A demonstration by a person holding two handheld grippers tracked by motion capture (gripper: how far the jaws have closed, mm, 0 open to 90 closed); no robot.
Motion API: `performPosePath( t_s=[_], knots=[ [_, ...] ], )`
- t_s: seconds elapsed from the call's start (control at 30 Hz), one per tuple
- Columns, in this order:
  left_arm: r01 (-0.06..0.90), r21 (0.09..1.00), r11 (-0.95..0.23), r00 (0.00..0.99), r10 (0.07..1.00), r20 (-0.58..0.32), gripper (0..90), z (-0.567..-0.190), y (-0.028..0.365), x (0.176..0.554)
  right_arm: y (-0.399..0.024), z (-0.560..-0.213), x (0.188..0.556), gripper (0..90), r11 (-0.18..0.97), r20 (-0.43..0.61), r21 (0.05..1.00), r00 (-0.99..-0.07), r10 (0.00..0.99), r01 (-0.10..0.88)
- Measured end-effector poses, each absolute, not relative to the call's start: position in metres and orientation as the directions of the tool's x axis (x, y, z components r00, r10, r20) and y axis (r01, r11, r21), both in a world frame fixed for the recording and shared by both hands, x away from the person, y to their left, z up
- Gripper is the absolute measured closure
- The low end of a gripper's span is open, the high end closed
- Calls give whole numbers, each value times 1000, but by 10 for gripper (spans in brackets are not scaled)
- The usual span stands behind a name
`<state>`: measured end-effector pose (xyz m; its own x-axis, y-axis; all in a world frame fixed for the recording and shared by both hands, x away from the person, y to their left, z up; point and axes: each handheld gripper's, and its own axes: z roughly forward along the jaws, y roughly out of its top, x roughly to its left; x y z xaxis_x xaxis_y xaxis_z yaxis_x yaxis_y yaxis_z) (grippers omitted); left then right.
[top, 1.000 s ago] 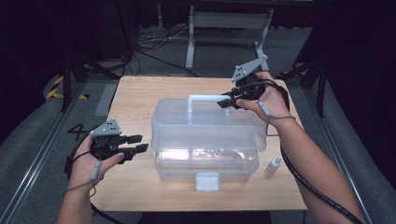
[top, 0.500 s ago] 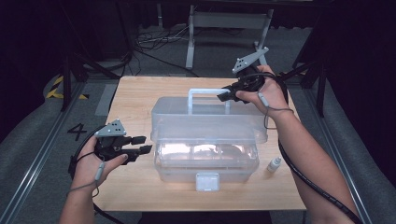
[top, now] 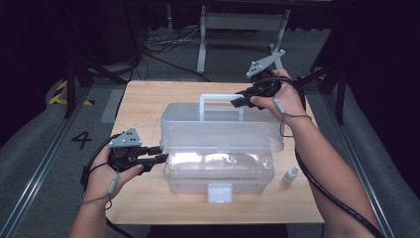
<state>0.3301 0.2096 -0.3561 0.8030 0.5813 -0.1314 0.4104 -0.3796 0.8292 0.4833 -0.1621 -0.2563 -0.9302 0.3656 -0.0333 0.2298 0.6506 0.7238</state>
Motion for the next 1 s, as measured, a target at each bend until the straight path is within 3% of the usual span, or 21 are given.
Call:
performPosePath(
  t_s=[0.07, 0.2, 0.67, 0.9, 1.0],
  knots=[
    [409, 835, -369, 803, 580, -137, 735, -357, 207, 330, -162, -256, 483, 709, 649, -33, 725, -930, 366, 230],
    [395, 860, -325, 788, 601, -135, 893, -359, 202, 332, -162, -257, 483, 708, 647, -34, 728, -930, 365, 228],
    [390, 873, -291, 772, 620, -138, 900, -362, 197, 333, -162, -256, 482, 696, 649, -48, 727, -926, 374, 224],
    [394, 873, -288, 772, 620, -144, 900, -360, 197, 332, -166, -244, 472, 589, 624, -81, 760, -925, 372, 184],
    [393, 873, -289, 771, 620, -143, 900, -360, 198, 332, -171, -236, 465, 587, 606, -100, 778, -920, 378, 164]
  ],
)
